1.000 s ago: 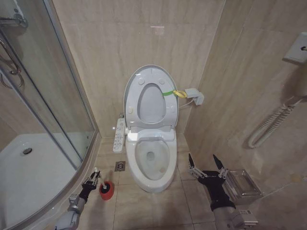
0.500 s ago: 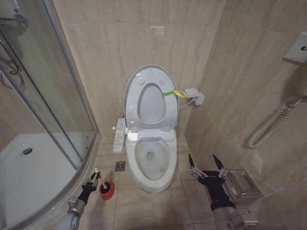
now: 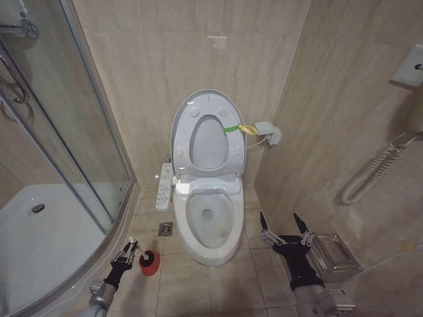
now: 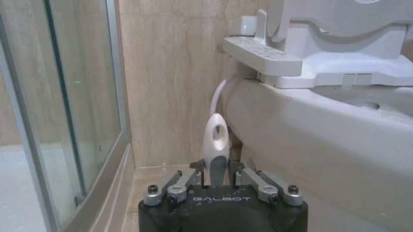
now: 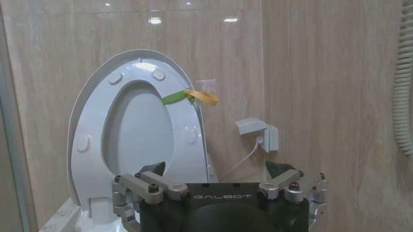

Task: Open the toilet lid, clean the toilet bowl with a toilet brush, close the toilet lid, and flush.

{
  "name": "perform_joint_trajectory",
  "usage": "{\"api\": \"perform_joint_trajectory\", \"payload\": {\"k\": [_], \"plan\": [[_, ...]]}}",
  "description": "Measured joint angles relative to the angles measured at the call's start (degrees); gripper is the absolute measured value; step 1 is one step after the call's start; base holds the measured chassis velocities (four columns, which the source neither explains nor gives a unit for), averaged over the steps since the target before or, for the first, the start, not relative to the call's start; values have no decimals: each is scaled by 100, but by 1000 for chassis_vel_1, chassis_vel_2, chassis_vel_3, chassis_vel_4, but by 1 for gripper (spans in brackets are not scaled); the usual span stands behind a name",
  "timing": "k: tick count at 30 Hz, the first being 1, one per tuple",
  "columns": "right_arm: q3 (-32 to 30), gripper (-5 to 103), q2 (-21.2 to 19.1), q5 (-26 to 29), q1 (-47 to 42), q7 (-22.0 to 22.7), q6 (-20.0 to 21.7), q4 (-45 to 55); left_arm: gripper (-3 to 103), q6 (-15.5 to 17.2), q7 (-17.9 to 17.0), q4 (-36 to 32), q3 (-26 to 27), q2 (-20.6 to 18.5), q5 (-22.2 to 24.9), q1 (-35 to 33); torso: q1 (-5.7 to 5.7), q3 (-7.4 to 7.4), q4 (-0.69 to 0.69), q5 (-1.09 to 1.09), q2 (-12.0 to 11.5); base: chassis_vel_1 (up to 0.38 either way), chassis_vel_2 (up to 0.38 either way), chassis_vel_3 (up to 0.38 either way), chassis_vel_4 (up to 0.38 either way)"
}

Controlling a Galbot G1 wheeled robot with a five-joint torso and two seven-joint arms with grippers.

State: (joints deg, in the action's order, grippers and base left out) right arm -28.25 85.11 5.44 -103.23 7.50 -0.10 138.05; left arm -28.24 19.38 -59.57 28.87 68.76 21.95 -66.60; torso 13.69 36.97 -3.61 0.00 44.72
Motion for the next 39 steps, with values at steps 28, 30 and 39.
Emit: {"api": "perform_joint_trajectory", "payload": {"k": [28, 30, 39], "plan": [[0, 100, 0, 0, 0, 0, 0, 0, 24, 108, -46, -1389, 586, -69, 157, -970, 0, 0, 0, 0, 0, 0, 0, 0, 0], [0, 100, 0, 0, 0, 0, 0, 0, 24, 49, -48, -1507, 660, -37, 134, -1079, 0, 0, 0, 1, 0, 0, 0, 0, 0], [0, 100, 0, 0, 0, 0, 0, 0, 24, -291, 82, -2439, 879, 126, -16, -1793, 0, 0, 1, 0, 0, 0, 0, 0, 0]]}}
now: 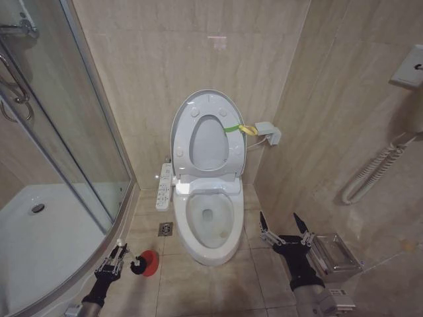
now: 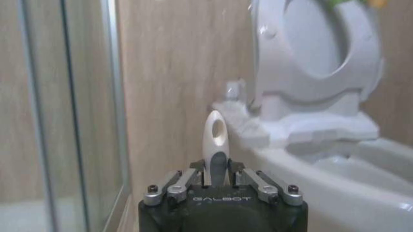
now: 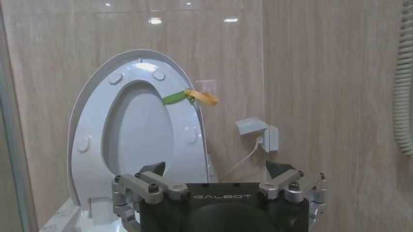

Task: Open the toilet lid, clean the toilet bowl with a toilet brush, close the toilet lid, and flush.

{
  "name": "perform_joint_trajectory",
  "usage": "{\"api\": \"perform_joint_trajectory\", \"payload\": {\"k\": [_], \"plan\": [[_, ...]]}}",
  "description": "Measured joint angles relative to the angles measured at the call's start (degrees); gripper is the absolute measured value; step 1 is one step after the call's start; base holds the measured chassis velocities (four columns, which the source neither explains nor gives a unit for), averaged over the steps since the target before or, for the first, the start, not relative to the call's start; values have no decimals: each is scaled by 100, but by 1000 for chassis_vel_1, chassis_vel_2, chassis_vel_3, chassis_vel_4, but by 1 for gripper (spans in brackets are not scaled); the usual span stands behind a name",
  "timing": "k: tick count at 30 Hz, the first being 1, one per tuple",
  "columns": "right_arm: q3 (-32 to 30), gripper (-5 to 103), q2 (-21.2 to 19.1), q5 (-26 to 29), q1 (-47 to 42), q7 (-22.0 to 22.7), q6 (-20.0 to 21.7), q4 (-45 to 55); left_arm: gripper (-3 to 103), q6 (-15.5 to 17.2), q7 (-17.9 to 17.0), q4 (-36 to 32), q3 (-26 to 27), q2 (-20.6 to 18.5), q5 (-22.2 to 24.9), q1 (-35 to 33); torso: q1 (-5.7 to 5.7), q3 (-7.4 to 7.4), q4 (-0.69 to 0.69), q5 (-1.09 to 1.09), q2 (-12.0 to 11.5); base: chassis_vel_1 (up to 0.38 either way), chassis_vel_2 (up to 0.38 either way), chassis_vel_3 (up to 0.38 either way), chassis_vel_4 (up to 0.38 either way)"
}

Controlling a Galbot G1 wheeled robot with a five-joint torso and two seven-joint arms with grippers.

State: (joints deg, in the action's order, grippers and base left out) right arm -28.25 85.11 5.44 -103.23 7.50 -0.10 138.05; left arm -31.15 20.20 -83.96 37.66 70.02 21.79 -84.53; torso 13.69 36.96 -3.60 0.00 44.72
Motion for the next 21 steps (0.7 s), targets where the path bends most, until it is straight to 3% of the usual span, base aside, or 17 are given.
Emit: {"api": "perform_joint_trajectory", "payload": {"k": [16, 21], "plan": [[0, 100, 0, 0, 0, 0, 0, 0, 24, -56, 291, -1787, 160, -272, 279, -897, 0, 0, -1, 0, 0, 0, 0, 0, 0], [0, 100, 0, 0, 0, 0, 0, 0, 24, -47, 323, -2047, 196, -369, 375, -984, 0, 0, 0, 0, 0, 0, 0, 0, 0]]}}
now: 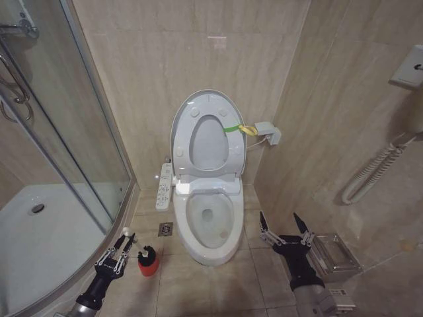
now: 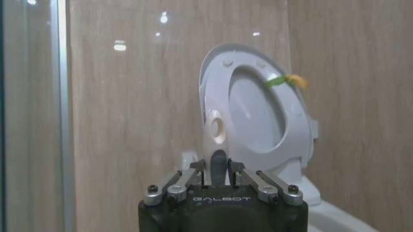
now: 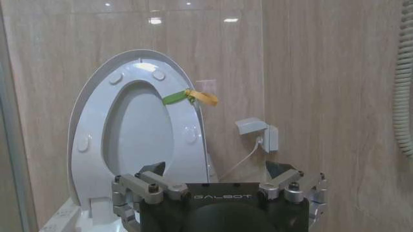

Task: Open the toilet lid, clean the toilet bowl with a toilet brush, close the toilet lid, and flush.

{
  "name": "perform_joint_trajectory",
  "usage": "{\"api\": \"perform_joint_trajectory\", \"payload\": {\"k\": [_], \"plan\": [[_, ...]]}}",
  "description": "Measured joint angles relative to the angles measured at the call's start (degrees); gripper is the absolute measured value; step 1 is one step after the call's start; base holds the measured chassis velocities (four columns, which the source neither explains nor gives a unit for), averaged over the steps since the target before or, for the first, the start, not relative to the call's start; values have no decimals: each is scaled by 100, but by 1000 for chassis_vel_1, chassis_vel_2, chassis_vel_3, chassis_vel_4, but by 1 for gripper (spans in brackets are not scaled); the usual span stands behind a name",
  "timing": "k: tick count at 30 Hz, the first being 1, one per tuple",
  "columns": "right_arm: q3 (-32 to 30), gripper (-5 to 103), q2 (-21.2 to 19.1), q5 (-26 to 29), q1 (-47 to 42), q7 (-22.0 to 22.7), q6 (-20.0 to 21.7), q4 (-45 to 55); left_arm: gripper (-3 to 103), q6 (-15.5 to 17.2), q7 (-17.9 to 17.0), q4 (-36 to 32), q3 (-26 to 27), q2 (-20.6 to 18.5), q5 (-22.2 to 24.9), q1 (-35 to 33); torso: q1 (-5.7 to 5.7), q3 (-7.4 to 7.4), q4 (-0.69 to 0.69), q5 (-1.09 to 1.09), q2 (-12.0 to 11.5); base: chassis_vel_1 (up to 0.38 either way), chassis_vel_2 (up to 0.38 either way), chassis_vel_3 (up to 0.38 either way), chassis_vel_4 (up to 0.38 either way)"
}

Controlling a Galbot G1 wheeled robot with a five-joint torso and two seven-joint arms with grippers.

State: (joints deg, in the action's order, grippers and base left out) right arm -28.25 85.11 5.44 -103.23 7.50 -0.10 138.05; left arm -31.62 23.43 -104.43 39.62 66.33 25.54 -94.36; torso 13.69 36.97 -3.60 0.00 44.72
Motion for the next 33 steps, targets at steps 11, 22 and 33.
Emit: {"api": "perform_joint_trajectory", "payload": {"k": [11, 22, 33], "plan": [[0, 100, 0, 0, 0, 0, 0, 0, 24, 386, 12, -295, -255, -598, 536, 446, 0, 0, 0, -1, 0, 0, 0, 0, 0], [0, 100, 0, 0, 0, 0, 0, 0, 24, 733, 88, 39, -750, -1277, 1073, 1471, 0, 0, -1, -1, 0, 0, 0, 0, 0], [0, 100, 0, 0, 0, 0, 0, 0, 24, 880, 215, 346, -1428, -1568, 1355, 2142, 1, 0, -1, -1, 0, 0, 0, 0, 0]]}}
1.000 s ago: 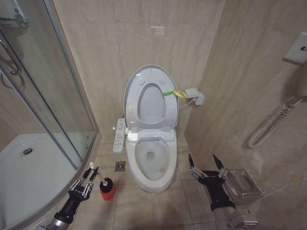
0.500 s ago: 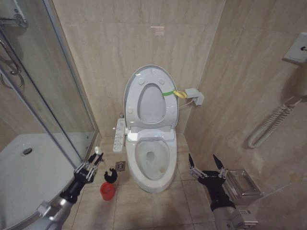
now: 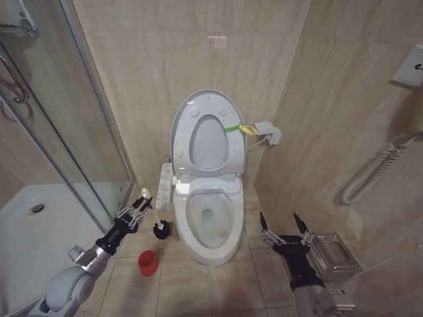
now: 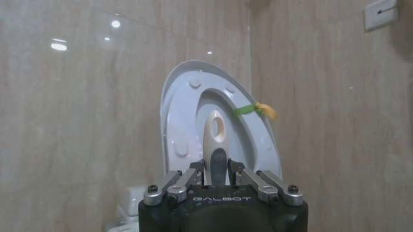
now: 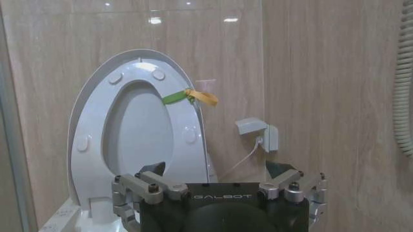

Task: Open the toilet lid, clean the toilet bowl with a toilet brush, close the toilet lid, and flush.

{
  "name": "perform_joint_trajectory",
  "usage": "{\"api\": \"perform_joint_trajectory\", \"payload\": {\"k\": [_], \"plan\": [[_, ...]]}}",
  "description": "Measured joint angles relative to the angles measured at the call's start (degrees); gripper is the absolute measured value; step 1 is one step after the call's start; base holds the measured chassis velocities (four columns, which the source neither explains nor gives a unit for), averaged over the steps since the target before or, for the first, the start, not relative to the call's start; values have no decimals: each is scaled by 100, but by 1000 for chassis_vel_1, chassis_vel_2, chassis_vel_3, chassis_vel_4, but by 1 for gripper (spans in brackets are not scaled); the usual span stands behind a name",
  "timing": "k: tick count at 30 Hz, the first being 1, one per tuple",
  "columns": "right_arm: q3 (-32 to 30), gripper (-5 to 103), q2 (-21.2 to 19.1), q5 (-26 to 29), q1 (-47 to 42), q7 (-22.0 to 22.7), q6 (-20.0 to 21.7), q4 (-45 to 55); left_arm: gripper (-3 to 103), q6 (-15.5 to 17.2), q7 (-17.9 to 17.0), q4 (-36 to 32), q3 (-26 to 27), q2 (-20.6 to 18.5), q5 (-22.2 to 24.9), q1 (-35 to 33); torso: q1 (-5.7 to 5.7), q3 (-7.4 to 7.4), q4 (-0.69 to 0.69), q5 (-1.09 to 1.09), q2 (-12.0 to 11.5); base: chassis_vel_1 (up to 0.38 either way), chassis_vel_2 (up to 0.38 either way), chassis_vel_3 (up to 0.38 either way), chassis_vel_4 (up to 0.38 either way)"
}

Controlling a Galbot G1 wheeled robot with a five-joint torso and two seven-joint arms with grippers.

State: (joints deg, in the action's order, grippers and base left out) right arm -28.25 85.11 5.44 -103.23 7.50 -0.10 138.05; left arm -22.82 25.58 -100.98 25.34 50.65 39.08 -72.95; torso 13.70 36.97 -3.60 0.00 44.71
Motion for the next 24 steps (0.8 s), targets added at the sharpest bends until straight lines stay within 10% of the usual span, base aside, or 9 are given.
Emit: {"api": "perform_joint_trajectory", "payload": {"k": [24], "plan": [[0, 100, 0, 0, 0, 0, 0, 0, 24, 346, 217, 385, -1416, -699, 1021, 1737, 0, 0, -2, 0, 0, 0, 0, 0, 0]]}}
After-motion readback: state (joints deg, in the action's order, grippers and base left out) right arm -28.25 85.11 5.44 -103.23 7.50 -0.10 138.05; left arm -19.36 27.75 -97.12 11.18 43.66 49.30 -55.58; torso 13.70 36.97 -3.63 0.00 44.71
